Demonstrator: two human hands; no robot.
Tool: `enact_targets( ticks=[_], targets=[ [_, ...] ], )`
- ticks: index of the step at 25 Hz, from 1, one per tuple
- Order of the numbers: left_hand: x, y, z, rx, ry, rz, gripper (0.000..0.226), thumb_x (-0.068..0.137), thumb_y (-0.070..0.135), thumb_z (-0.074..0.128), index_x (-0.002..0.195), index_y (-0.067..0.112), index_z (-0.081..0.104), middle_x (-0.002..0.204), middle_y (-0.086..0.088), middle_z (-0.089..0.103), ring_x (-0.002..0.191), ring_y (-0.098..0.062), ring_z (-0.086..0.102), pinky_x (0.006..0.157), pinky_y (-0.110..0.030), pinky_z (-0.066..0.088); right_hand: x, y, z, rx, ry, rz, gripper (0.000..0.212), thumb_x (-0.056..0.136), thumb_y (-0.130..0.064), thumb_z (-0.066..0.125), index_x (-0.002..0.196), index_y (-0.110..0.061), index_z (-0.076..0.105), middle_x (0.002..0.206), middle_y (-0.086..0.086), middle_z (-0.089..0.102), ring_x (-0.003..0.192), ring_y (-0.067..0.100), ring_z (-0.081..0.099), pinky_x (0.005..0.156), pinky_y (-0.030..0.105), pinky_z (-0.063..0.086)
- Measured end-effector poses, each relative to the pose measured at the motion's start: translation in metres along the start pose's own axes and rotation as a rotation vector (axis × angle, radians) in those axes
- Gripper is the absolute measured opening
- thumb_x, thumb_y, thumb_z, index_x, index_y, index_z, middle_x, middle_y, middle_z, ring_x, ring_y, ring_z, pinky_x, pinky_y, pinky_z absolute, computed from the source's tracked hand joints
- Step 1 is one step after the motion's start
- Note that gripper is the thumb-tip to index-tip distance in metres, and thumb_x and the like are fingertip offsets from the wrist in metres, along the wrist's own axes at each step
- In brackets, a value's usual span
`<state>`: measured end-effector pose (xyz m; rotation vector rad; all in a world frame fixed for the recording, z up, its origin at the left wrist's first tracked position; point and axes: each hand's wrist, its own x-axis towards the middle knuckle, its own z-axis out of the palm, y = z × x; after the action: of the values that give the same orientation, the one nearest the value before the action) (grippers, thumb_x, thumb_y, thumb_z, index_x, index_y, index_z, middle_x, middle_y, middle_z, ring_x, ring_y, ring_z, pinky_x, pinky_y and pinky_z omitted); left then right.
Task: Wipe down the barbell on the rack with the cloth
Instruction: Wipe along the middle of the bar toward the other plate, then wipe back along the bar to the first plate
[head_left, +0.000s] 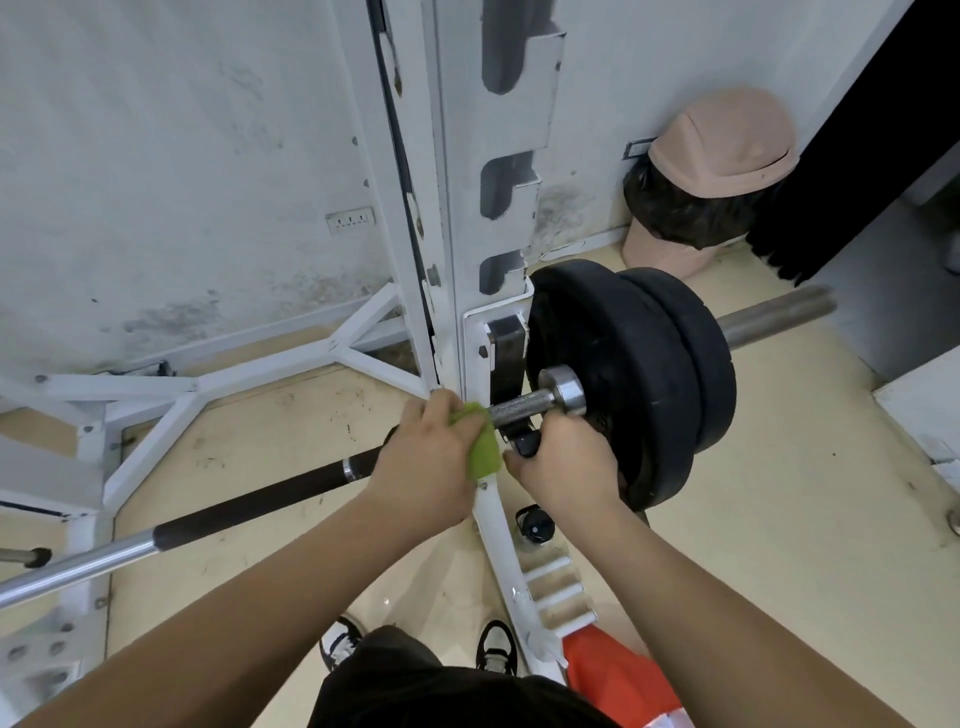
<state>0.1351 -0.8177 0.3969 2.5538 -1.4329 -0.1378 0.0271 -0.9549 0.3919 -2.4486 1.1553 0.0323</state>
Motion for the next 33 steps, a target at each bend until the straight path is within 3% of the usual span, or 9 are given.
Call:
enact_targets(
  ticks=[4,7,10,15,18,22,25,28,33],
  targets=[
    [0.027,0.021,0.0,0.047,-0.048,-0.058,0.059,0.075,0.045,0.057,0.131,0.028,0.058,0.123,-0.005,0.05,0.109,-0.032,0.044,0.086,-0.039,0.047,0.003,0.006,-0.001,0.082,-0.038,0.014,0.029,0.075,-0.04,0.069,0.083,-0.016,0.057,0.08,0.0,0.065,0.077,0.027,0.065,0.058,0.03,0.046],
    [0.014,-0.005,-0.006,0.092,-0.072,-0.049,0.06,0.072,0.036,0.065,0.131,0.043,0.057,0.132,0.004,0.051,0.11,-0.031,0.047,0.088,-0.043,0.046,0.003,0.006,-0.003,0.076,-0.03,0.027,0.035,0.073,-0.048,0.073,0.082,-0.017,0.06,0.078,-0.002,0.066,0.077,0.026,0.066,0.059,0.031,0.051],
    [-0.017,-0.029,-0.01,0.027,-0.129,-0.064,0.064,0.077,0.018,0.068,0.135,0.042,0.056,0.143,0.006,0.045,0.107,-0.03,0.049,0.078,-0.043,0.056,0.004,0.004,-0.003,0.081,-0.019,0.026,0.034,0.073,-0.046,0.075,0.083,-0.018,0.059,0.078,-0.003,0.066,0.075,0.024,0.065,0.059,0.031,0.053],
    [0.014,-0.012,-0.003,0.016,-0.111,-0.045,0.064,0.077,0.002,0.065,0.134,0.031,0.059,0.129,0.0,0.052,0.104,-0.031,0.055,0.076,-0.042,0.054,0.003,0.002,-0.001,0.068,0.0,0.025,0.033,0.071,-0.043,0.073,0.081,-0.017,0.056,0.074,-0.004,0.064,0.071,0.024,0.064,0.052,0.028,0.041],
    [0.031,0.018,0.003,-0.029,-0.09,0.0,0.064,0.079,0.002,0.065,0.137,0.029,0.058,0.132,-0.003,0.052,0.109,-0.033,0.055,0.078,-0.043,0.051,0.001,0.001,-0.002,0.073,-0.016,0.015,0.03,0.071,-0.044,0.072,0.082,-0.019,0.059,0.074,-0.005,0.067,0.07,0.022,0.065,0.05,0.027,0.045],
    [-0.02,-0.027,-0.009,-0.026,-0.081,-0.036,0.066,0.077,0.014,0.072,0.135,0.042,0.059,0.145,0.014,0.05,0.121,-0.023,0.053,0.081,-0.036,0.052,-0.003,0.002,-0.013,0.064,-0.076,0.058,0.036,0.074,-0.053,0.077,0.079,-0.022,0.059,0.072,-0.006,0.065,0.067,0.017,0.064,0.052,0.027,0.047],
    [-0.036,-0.05,-0.012,-0.024,-0.078,-0.143,0.065,0.074,0.009,0.068,0.13,0.042,0.061,0.138,0.017,0.053,0.113,-0.021,0.056,0.073,-0.03,0.046,-0.01,0.001,-0.022,0.031,-0.086,0.017,0.036,0.078,-0.054,0.078,0.096,-0.025,0.067,0.093,-0.01,0.065,0.083,0.015,0.065,0.062,0.032,0.054],
    [0.0,-0.011,-0.007,0.008,-0.061,-0.114,0.064,0.077,0.001,0.063,0.133,0.031,0.06,0.124,0.002,0.055,0.105,-0.03,0.058,0.078,-0.04,0.052,-0.019,-0.005,-0.02,0.017,0.068,-0.164,0.058,0.084,-0.026,0.073,0.139,-0.025,0.055,0.128,-0.003,0.052,0.117,0.024,0.055,0.076,0.039,0.056],
    [0.002,-0.005,0.008,-0.039,-0.123,0.072,0.07,0.083,0.029,0.066,0.149,0.02,0.044,0.152,-0.01,0.041,0.14,-0.033,0.039,0.114,-0.052,0.037,-0.024,-0.035,-0.016,-0.072,-0.062,-0.588,0.092,0.074,-0.006,0.067,0.158,-0.022,0.032,0.155,-0.005,0.035,0.141,0.019,0.038,0.091,0.04,0.056]
  ],
)
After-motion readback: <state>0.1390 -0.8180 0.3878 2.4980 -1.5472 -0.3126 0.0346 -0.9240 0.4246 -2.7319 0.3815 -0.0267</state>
